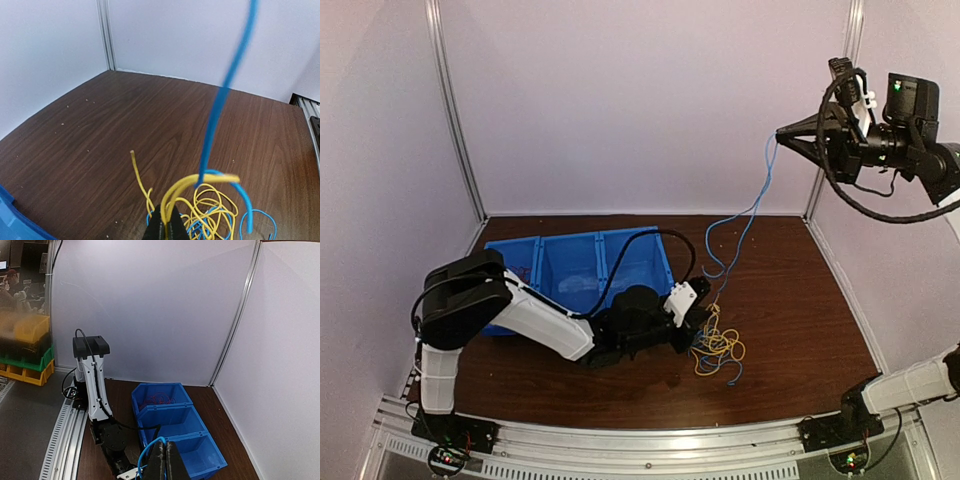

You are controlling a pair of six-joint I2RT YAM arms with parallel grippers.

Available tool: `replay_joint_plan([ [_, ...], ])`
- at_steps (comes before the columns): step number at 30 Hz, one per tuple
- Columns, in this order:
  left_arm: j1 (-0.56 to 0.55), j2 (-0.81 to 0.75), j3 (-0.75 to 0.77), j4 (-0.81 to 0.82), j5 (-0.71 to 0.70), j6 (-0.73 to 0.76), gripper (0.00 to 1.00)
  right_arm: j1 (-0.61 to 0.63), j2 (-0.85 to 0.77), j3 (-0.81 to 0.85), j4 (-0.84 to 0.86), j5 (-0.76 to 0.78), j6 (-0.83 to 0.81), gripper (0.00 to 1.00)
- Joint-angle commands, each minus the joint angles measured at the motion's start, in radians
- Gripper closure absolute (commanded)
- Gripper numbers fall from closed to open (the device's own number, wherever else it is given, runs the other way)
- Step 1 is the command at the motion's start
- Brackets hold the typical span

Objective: Untangle the cables

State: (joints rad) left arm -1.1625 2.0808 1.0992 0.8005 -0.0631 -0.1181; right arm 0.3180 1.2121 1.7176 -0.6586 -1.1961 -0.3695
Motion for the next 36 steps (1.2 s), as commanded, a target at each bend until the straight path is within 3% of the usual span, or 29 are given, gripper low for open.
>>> replay_joint_plan([
  [1,-0.005,0.101,0.032,0.016,0.025,-0.052,1.0,-0.01,0.016,0.156,-0.004,0.015,-0.002,1.0],
  [6,-0.008,0.156,-0.009,0.05,0.04,-0.117,1.0,-0.038,0.088,0.422,-0.019,0.026,0.006,1.0],
  [9,-0.009,0.156,-0.042,0.071,0.036,-0.134,1.0,-0.039,0.119,0.467,-0.001,0.004,0.03,1.0],
  [15,-0.012,0.082,-0.131,0.174,0.078,-0.118,0.99,-0.039,0.104,0.287,0.071,0.0,0.053,1.0],
  [21,-0.034,-0.051,-0.237,0.224,0.096,-0.081,0.63,-0.04,0.09,0.135,0.144,0.03,0.077,1.0],
  [25,-0.045,-0.145,-0.316,0.211,0.078,-0.082,0.53,-0.039,0.092,0.083,0.164,0.052,0.072,1.0],
  [36,-0.046,-0.408,-0.555,0.173,-0.054,-0.158,0.5,-0.036,0.172,0.027,0.268,0.094,0.113,1.0],
])
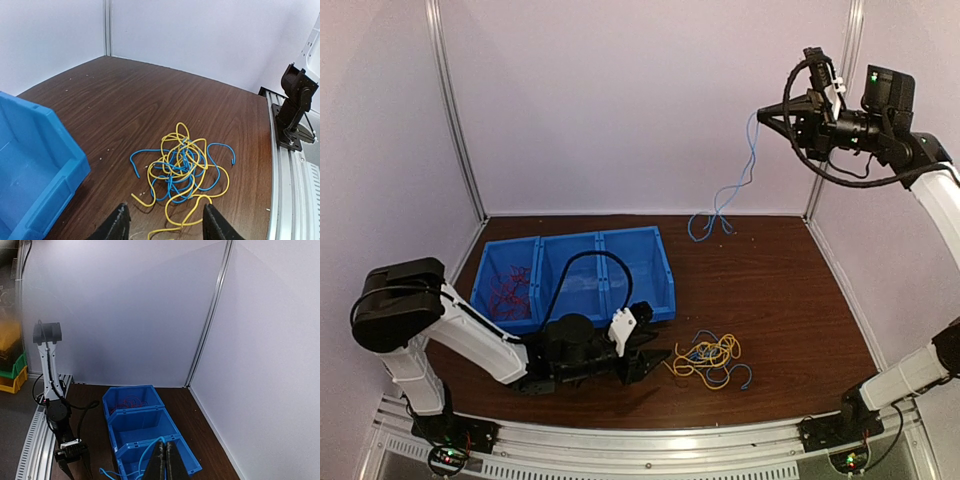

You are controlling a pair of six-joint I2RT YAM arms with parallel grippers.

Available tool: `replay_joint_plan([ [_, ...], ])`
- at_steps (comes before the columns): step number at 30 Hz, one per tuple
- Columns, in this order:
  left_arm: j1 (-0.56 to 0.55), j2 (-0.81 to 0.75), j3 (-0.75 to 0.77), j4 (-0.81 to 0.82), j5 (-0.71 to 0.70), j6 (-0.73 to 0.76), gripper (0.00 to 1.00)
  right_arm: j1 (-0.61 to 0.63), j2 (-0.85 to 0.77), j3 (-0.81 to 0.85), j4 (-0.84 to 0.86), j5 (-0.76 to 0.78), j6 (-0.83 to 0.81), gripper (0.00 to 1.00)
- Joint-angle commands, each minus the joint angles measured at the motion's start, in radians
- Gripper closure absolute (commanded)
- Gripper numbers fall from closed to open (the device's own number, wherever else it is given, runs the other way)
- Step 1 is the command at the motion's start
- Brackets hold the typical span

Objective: Untangle the cables

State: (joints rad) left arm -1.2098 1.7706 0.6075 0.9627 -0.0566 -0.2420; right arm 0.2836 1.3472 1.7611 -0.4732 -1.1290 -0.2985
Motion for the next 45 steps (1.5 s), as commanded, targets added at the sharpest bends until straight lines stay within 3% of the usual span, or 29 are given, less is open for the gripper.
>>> replay_joint_plan([
  [1,0.002,-0.126,-0.078,0.0,-0.072,-0.039,0.5,0.001,0.047,-0.019,0.098,0.033,0.054,1.0],
  [10,0.002,-0.305,-0.141,-0.185,-0.161,-0.062,0.49,0.066,0.129,0.0,0.141,0.101,0.077,1.0],
  [23,0.001,-0.551,-0.325,-0.293,-0.531,-0.231,0.45,0.196,0.284,0.096,0.11,0.211,0.06,1.0],
  [39,0.001,-0.684,-0.38,-0.393,-0.59,-0.288,0.46,0.238,0.547,0.168,0.071,0.274,0.046,1.0],
  [45,0.001,-0.687,-0.39,-0.396,-0.609,-0.297,0.46,0.276,0.645,0.18,-0.007,0.367,-0.065,1.0],
])
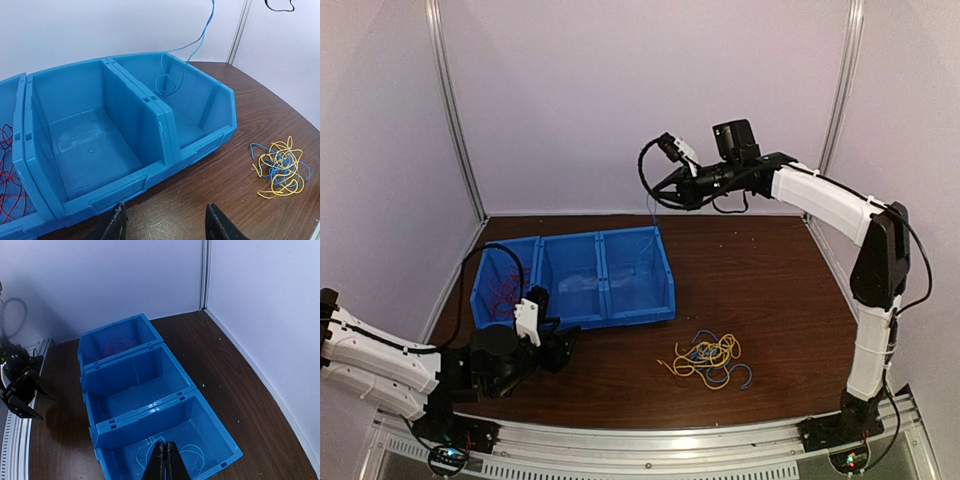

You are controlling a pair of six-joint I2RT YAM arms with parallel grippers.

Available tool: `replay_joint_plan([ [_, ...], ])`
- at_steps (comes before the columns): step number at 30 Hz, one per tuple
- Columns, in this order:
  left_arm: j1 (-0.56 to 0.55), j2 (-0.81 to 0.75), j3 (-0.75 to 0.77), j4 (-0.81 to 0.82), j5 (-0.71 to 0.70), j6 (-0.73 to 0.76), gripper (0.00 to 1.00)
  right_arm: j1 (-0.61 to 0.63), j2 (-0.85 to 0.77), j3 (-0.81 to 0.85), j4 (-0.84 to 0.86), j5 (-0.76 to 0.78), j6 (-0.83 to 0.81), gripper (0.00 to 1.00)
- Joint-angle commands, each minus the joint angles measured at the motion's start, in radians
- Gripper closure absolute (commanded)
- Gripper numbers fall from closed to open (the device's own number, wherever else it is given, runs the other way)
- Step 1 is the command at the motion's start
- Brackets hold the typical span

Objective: Untangle the cables

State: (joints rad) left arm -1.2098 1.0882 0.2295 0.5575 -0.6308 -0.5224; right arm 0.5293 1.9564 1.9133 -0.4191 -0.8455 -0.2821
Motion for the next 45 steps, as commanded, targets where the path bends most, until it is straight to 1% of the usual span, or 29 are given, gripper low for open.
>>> replay_joint_plan([
  [1,0.001,-0.004,-0.012,0.007,-0.036,-0.017,0.46,0.039,0.048,0.025,-0.072,0.104,-0.104,1.0],
  [3,0.001,-0.004,-0.012,0.004,-0.034,-0.021,0.46,0.054,0.068,0.016,-0.085,0.132,-0.132,1.0],
  [11,0.001,0.001,-0.018,0.0,-0.037,-0.033,0.46,0.089,0.138,0.005,-0.128,0.219,-0.156,0.99],
  [14,0.001,0.011,-0.016,0.007,-0.037,-0.034,0.46,0.12,0.155,0.009,-0.17,0.297,-0.209,0.93],
  [17,0.002,0.025,-0.012,0.019,-0.037,-0.033,0.46,0.153,0.156,-0.003,-0.187,0.394,-0.246,0.9],
  [21,0.001,0.043,-0.003,0.037,-0.033,-0.022,0.46,0.162,0.152,0.003,-0.214,0.41,-0.244,0.76],
  [23,0.001,0.05,0.007,0.036,-0.032,-0.014,0.46,0.162,0.137,0.007,-0.235,0.406,-0.243,0.72],
  [26,0.001,0.053,0.016,0.045,-0.018,0.01,0.46,0.162,0.071,-0.041,-0.233,0.409,-0.246,0.71],
  [33,0.001,0.102,0.028,0.155,0.124,0.135,0.45,0.15,-0.171,-0.299,-0.209,0.408,-0.272,0.66],
  [39,0.001,0.265,0.142,0.19,0.342,0.248,0.46,0.107,-0.378,-0.558,-0.175,0.418,-0.279,0.64],
  [45,-0.003,0.439,0.29,0.216,0.475,0.314,0.46,0.017,-0.591,-0.779,-0.122,0.421,-0.281,0.63],
])
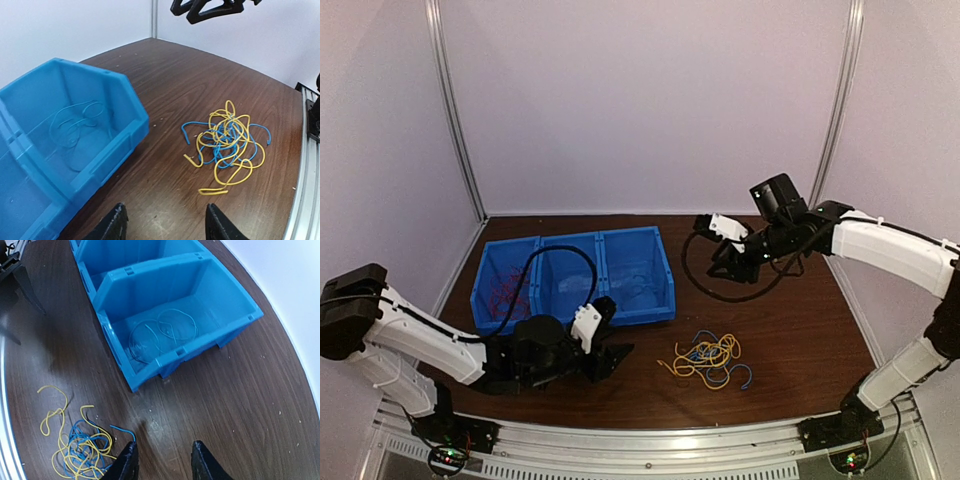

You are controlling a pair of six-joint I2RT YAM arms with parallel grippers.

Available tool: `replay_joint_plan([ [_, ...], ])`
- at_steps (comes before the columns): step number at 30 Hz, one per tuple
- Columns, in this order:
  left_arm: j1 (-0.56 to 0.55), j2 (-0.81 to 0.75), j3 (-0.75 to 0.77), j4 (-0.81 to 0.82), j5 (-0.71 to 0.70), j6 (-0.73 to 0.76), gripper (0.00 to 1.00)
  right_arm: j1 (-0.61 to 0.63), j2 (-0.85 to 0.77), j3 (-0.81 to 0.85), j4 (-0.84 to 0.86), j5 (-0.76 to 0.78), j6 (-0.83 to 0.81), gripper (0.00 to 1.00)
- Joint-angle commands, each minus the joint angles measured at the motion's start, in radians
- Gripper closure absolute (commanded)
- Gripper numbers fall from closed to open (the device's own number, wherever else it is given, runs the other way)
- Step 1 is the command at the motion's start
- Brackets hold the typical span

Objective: Untangle the cables

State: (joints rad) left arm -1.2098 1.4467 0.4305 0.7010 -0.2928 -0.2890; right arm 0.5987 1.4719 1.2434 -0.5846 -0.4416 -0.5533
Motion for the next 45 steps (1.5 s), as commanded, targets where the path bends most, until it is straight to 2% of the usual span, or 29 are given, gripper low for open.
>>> replay_joint_plan([
  [1,-0.003,0.11,0.118,0.067,0.159,0.094,0.46,-0.062,-0.137,-0.143,0.039,0.017,-0.019,0.63],
  [7,-0.01,0.274,0.302,0.046,0.257,0.148,0.46,-0.08,-0.282,-0.33,-0.066,0.015,-0.133,0.63],
  [11,-0.012,0.312,0.328,0.1,0.255,0.123,0.47,-0.079,-0.327,-0.424,-0.116,0.041,-0.196,0.59],
  [15,-0.012,0.314,0.304,0.175,0.227,0.091,0.47,-0.064,-0.296,-0.494,-0.146,0.048,-0.236,0.56],
  [28,-0.013,0.248,0.242,0.15,0.139,0.062,0.48,0.036,-0.12,-0.525,-0.086,0.06,-0.221,0.5],
  [33,-0.012,0.23,0.233,0.133,0.135,0.066,0.48,0.047,-0.194,-0.539,-0.128,0.147,-0.336,0.51],
  [38,-0.013,0.235,0.236,0.12,0.123,0.071,0.48,0.108,-0.31,-0.576,-0.029,0.268,-0.386,0.57],
  [45,-0.013,0.233,0.231,0.116,0.108,0.05,0.48,0.256,-0.243,-0.604,0.02,0.462,-0.469,0.65],
])
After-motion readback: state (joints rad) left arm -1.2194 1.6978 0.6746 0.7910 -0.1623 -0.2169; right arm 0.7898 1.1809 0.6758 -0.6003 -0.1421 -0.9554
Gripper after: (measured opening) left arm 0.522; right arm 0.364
